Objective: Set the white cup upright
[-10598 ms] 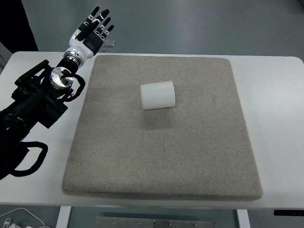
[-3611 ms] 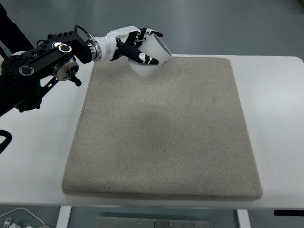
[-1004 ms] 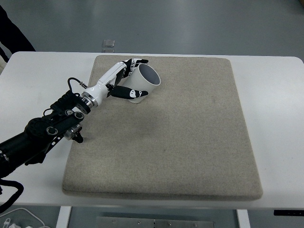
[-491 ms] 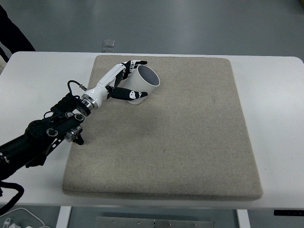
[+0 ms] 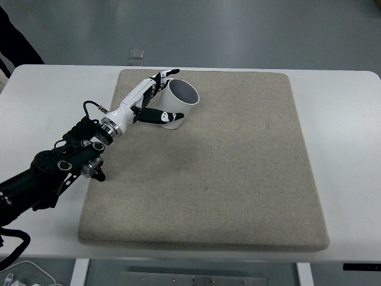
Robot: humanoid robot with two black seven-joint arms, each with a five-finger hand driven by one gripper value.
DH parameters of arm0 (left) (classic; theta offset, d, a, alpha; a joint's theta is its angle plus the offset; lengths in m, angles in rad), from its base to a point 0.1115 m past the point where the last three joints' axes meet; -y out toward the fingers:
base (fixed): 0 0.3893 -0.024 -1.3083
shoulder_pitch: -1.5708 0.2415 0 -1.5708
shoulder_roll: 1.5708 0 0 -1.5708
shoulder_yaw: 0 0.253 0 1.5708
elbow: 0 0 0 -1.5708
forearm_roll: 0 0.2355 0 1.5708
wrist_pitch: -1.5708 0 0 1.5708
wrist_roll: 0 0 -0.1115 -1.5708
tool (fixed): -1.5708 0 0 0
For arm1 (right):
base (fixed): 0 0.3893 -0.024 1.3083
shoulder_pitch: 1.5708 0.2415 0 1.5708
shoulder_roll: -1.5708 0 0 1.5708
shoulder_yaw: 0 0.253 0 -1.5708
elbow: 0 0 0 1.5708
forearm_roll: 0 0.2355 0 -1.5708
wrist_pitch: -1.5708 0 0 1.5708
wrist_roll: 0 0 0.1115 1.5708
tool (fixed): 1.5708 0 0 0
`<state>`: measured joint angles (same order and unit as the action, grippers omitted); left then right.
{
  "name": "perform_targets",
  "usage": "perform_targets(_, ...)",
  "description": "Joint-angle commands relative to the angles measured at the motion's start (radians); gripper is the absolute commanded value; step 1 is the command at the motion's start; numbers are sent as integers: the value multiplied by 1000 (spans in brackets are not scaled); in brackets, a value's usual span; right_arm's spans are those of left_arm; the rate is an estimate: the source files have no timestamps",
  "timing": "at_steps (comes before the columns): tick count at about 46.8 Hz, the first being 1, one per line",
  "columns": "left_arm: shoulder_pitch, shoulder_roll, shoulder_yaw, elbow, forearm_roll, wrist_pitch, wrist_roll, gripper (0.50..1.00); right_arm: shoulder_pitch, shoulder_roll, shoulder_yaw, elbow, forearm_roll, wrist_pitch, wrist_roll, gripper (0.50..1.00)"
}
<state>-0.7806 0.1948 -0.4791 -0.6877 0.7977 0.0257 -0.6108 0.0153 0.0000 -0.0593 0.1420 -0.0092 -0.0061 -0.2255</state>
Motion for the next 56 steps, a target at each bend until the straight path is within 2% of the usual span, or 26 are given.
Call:
perform_targets(1,0,2,-3,-1,-3,0,0,994,0,0,-1,1,2,0,0,930)
perform_targets(35,-26,38,-52,-70,-8,-1,0,994,0,0,-1,1,0,0,0,930)
perform_targets(43,-54,32,-122,-72,-21,-1,0,994,0,0,-1,1,0,0,0,930)
perform_targets(52,-118,34,-124,-53,-146,5,0,994,0,0,-1,1,0,0,0,930)
perform_targets(56,-152,34,-124,2,-225,5,0,992,0,0,1,1,0,0,0,930)
